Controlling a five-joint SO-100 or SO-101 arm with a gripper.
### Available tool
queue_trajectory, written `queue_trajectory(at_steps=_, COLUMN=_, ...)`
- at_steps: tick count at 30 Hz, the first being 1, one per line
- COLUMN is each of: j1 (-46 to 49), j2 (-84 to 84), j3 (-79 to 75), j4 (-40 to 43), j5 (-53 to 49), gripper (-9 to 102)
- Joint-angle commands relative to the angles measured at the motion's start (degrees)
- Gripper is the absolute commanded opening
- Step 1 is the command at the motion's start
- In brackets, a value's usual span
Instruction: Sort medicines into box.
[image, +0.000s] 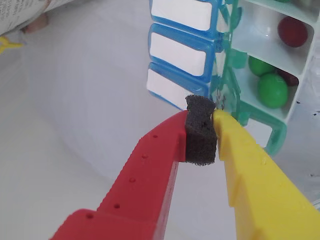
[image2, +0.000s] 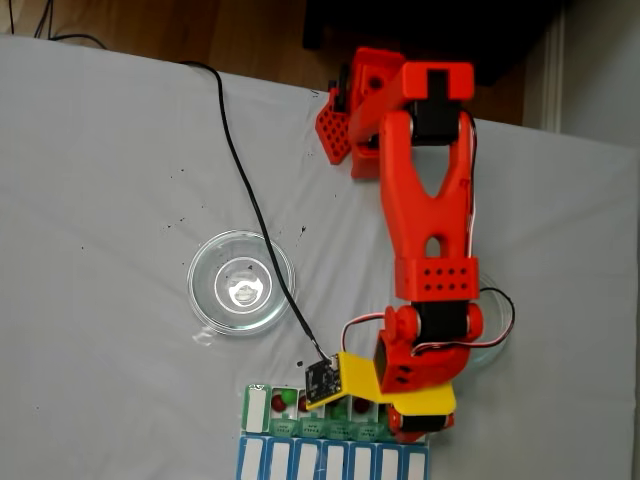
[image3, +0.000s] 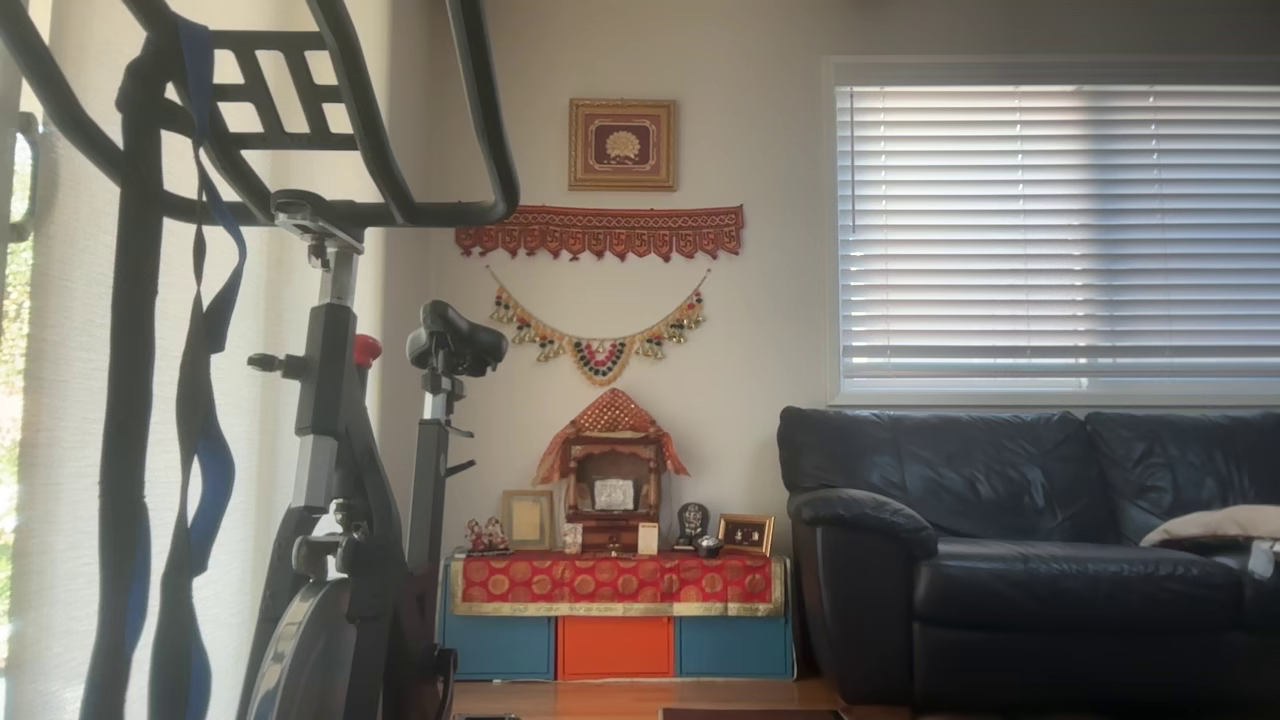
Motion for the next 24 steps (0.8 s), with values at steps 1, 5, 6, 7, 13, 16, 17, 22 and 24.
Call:
queue_trajectory(at_steps=1, j1=0.26, j2=1.32, j3=-0.97, j4=0.09, j5=-0.44, gripper=1)
queue_trajectory(at_steps=5, j1=0.18, j2=0.70, j3=-0.97, j4=2.20, j5=-0.53, gripper=1)
queue_trajectory(at_steps=6, j1=0.09, j2=0.26, j3=-0.97, j4=2.81, j5=-0.79, gripper=1)
queue_trajectory(at_steps=7, j1=0.09, j2=-0.26, j3=-1.14, j4=3.43, j5=-0.97, gripper=1)
queue_trajectory(at_steps=13, j1=0.09, j2=-3.69, j3=-4.31, j4=8.09, j5=-1.49, gripper=1)
queue_trajectory(at_steps=16, j1=0.09, j2=-5.36, j3=-6.06, j4=11.34, j5=-1.49, gripper=1)
queue_trajectory(at_steps=17, j1=0.00, j2=-5.89, j3=-6.42, j4=12.13, j5=-1.49, gripper=1)
queue_trajectory(at_steps=22, j1=-0.09, j2=-7.21, j3=-7.12, j4=14.06, j5=-1.05, gripper=1)
queue_trajectory(at_steps=24, j1=-0.09, j2=-7.82, j3=-7.56, j4=15.21, j5=-0.97, gripper=1)
